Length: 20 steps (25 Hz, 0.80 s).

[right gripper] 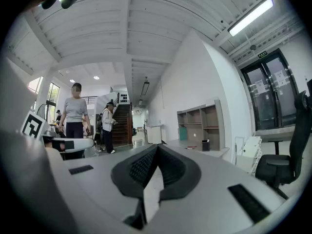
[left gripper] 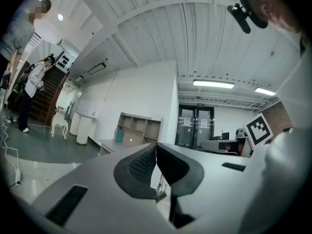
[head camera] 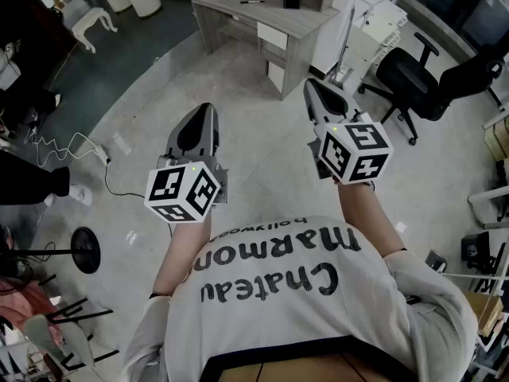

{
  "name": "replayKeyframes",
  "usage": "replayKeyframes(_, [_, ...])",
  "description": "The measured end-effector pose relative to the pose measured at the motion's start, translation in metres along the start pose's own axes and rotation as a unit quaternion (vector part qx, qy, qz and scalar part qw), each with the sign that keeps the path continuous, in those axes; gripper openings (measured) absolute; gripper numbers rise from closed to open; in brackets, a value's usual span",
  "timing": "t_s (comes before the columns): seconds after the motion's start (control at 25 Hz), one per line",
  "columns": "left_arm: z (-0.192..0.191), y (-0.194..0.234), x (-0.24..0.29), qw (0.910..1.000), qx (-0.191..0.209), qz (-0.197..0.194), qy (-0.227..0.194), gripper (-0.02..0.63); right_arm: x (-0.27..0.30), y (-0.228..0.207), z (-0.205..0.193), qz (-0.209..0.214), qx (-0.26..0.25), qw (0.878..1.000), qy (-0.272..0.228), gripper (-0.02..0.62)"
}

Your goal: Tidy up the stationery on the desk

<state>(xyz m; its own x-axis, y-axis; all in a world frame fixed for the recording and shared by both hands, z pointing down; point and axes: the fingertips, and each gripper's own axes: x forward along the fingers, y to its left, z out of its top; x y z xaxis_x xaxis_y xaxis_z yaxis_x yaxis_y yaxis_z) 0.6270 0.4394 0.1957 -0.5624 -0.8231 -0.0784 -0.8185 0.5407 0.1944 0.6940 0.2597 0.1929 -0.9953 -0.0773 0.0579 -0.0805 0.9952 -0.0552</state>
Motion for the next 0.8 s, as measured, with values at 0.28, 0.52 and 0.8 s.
replayKeyframes(0.28, [-0.004,-0.003,0.018,1.0000,-0.003,0.004,0.000,0.017,0.009,-0.018,0.000,0.003,-0.002,1.000,0.002,0.009])
replayKeyframes(0.52, [-0.011,-0.001,0.042,0.9999,-0.004,0.012,-0.006,0.017,0.024,-0.038,-0.001,0.010,-0.006,1.000,0.003,0.009])
replayKeyframes(0.8, [-0.036,-0.002,0.063,0.9994,-0.018,0.027,-0.012,0.017,0.037,-0.062,-0.016,0.035,0.008,0.999,0.008,0.011])
